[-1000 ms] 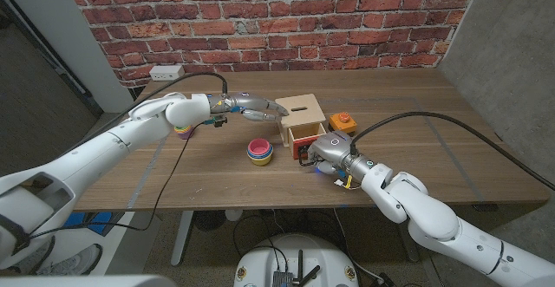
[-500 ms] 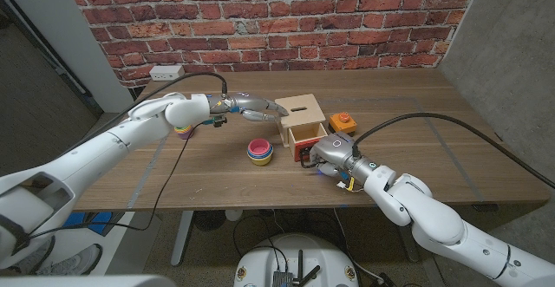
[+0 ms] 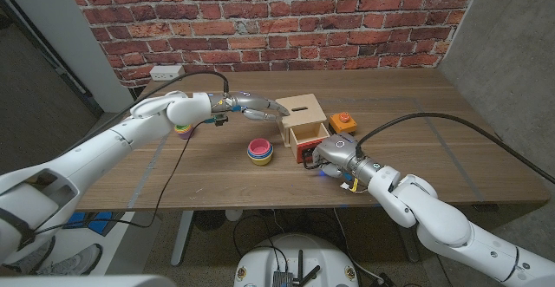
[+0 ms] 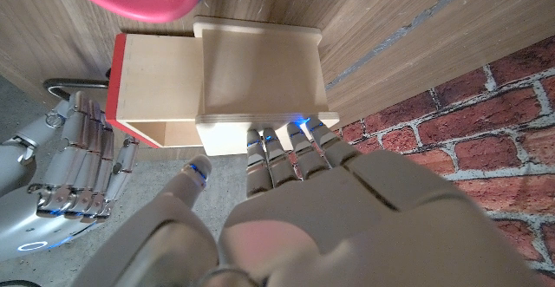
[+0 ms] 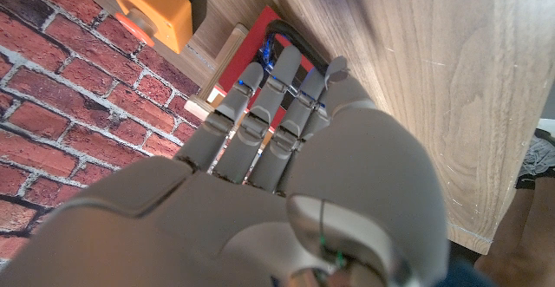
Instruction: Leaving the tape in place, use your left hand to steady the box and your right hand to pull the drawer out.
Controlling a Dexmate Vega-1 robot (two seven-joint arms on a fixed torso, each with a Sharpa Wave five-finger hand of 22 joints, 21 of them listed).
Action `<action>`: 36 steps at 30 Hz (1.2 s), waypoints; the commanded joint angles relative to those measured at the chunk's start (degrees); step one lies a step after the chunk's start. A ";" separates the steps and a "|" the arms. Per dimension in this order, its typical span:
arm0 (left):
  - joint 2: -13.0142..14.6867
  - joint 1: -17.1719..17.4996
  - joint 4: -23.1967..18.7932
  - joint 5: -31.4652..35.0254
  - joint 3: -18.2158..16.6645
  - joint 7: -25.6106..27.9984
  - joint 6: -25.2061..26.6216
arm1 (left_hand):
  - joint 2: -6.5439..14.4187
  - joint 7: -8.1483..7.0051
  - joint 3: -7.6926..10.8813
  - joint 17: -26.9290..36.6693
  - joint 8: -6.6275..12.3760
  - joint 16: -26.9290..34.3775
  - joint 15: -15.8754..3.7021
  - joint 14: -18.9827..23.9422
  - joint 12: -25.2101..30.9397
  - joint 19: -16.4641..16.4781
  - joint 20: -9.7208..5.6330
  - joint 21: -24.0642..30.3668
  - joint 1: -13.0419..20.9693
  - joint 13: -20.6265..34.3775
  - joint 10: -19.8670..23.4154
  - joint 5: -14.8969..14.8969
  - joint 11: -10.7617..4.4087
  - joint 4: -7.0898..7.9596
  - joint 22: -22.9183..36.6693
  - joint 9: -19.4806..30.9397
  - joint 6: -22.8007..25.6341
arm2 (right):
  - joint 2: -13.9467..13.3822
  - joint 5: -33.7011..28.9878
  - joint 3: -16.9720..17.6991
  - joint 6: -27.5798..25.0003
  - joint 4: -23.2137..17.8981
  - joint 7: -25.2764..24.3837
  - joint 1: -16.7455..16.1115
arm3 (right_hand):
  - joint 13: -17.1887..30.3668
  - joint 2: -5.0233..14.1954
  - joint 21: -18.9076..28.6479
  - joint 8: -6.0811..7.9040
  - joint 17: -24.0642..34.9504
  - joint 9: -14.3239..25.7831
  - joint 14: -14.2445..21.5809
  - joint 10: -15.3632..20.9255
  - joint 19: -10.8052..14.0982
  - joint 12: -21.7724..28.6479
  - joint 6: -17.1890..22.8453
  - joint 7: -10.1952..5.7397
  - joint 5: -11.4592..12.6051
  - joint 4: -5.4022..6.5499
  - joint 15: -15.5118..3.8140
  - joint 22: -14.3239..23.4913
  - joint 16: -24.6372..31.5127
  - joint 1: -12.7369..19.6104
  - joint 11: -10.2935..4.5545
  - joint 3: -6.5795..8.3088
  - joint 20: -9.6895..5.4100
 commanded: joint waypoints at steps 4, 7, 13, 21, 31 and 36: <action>-0.39 -0.57 0.69 -0.06 0.37 -0.01 -0.01 | 3.85 0.10 0.46 0.05 0.13 0.41 -4.89 0.65 0.42 0.54 -9.56 0.02 0.32 0.08 0.42 0.05 -0.06 0.16 0.05 0.14 0.47 | -0.80 0.17 0.83 0.13 -0.95 1.42 -1.08 | 0.29 0.56 0.25 2.64 0.13 0.62 0.49 0.36 0.53 0.34 1.75 -1.26 0.30 -0.03 -2.26 0.30 0.17 -0.01 0.17 0.51 -7.51; -0.41 -0.65 0.87 -0.06 0.43 0.03 -0.07 | 3.84 0.10 0.49 0.05 0.13 0.42 -4.83 0.68 0.44 0.55 -9.57 0.02 0.30 0.08 0.48 0.05 -0.15 0.15 0.05 0.15 0.51 | -0.84 0.02 0.83 0.07 -1.17 1.81 -1.31 | 0.17 0.57 0.25 2.70 0.16 0.71 0.41 0.29 0.52 0.23 1.72 -1.25 0.34 -0.13 -2.33 0.30 0.14 0.13 0.17 0.60 -7.51; -0.40 -0.69 1.08 -0.18 0.50 0.03 -0.10 | 3.84 0.07 0.56 0.05 0.09 0.41 -4.86 0.67 0.43 0.57 -9.55 0.01 0.27 0.09 0.49 0.04 -0.02 0.13 0.05 0.15 0.55 | -1.10 -0.20 1.11 -0.10 -1.61 2.44 -1.79 | 0.29 0.58 0.24 2.86 0.17 0.80 0.32 0.37 0.50 0.33 1.90 -1.23 0.34 -0.10 -2.31 0.30 0.08 0.09 0.20 0.65 -7.50; -0.10 -0.29 0.72 -0.44 0.29 0.21 0.23 | 3.86 0.16 0.67 0.06 0.06 0.41 -4.82 0.71 0.41 0.58 -9.56 0.01 0.23 0.09 0.49 0.03 -0.07 0.13 0.05 0.16 0.62 | -1.67 -0.17 1.75 -0.12 -2.36 3.44 -2.32 | 0.17 0.57 0.22 2.58 0.21 0.50 0.39 0.32 0.44 0.24 1.68 -1.19 0.36 -0.07 -2.29 0.30 0.14 -0.03 0.13 0.61 -7.52; 0.79 0.78 -0.69 -0.82 -0.33 0.08 1.45 | 3.87 0.19 0.81 0.06 0.01 0.41 -4.76 0.74 0.43 0.69 -9.48 0.03 0.18 0.09 0.57 0.01 -0.03 0.12 0.05 0.16 0.68 | -1.80 0.06 2.33 -0.19 -3.29 4.88 -2.79 | 0.27 0.54 0.23 2.83 0.14 0.81 0.34 0.40 0.44 0.32 1.73 -1.19 0.36 -0.14 -2.31 0.30 0.09 0.12 0.16 0.66 -7.51; 1.22 1.42 -1.32 -0.97 -0.74 0.41 1.84 | 3.88 0.26 0.89 0.06 0.05 0.44 -4.74 0.83 0.42 0.76 -9.45 0.05 0.17 0.09 0.55 0.01 0.19 0.10 0.05 0.17 0.84 | -1.59 0.62 2.61 -0.69 -3.66 5.44 -3.38 | 0.26 0.58 0.23 2.87 0.16 0.76 0.39 0.38 0.43 0.30 1.80 -1.16 0.37 -0.07 -2.32 0.30 0.12 0.01 0.16 0.65 -7.52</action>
